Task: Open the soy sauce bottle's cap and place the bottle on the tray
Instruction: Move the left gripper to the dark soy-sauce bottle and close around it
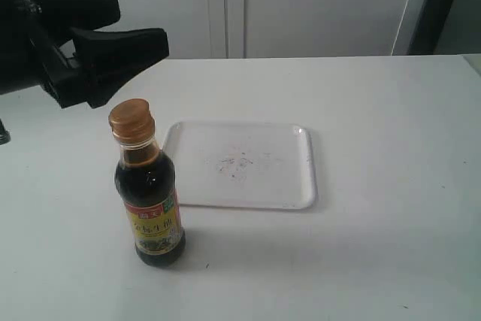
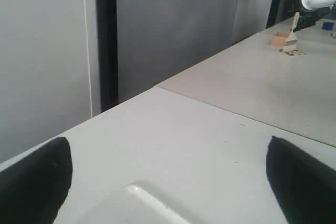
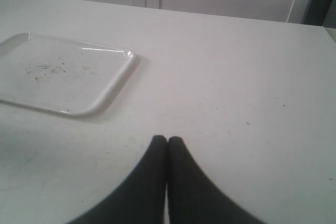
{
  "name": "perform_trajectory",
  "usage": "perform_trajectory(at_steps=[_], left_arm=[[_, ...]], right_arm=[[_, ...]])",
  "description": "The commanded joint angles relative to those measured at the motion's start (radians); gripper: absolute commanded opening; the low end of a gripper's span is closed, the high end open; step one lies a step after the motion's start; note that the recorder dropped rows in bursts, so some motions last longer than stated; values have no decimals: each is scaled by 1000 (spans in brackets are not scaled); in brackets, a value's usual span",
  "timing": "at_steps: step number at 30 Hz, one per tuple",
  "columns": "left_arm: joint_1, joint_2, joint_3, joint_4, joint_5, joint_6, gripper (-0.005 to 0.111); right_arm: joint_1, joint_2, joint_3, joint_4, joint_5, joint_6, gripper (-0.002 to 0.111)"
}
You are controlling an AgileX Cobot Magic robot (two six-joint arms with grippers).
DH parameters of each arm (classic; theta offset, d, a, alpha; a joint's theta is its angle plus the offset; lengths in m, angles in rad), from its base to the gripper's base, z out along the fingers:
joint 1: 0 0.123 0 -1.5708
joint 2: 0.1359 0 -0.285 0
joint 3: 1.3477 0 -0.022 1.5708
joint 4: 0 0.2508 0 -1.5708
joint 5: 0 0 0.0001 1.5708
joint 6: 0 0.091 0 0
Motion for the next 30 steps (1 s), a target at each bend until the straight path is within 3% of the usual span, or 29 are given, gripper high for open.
perform_trajectory(at_steps=[1,14,30], left_arm=[[-3,-5,30,25,-43,0,105],[-3,23,127,-28,-152,83,105],[-3,148,236,-108,-157,294,105]], right_arm=[[0,-7,6,1,-3,4,0],[0,-7,6,1,-3,4,0],[0,-7,6,1,-3,4,0]])
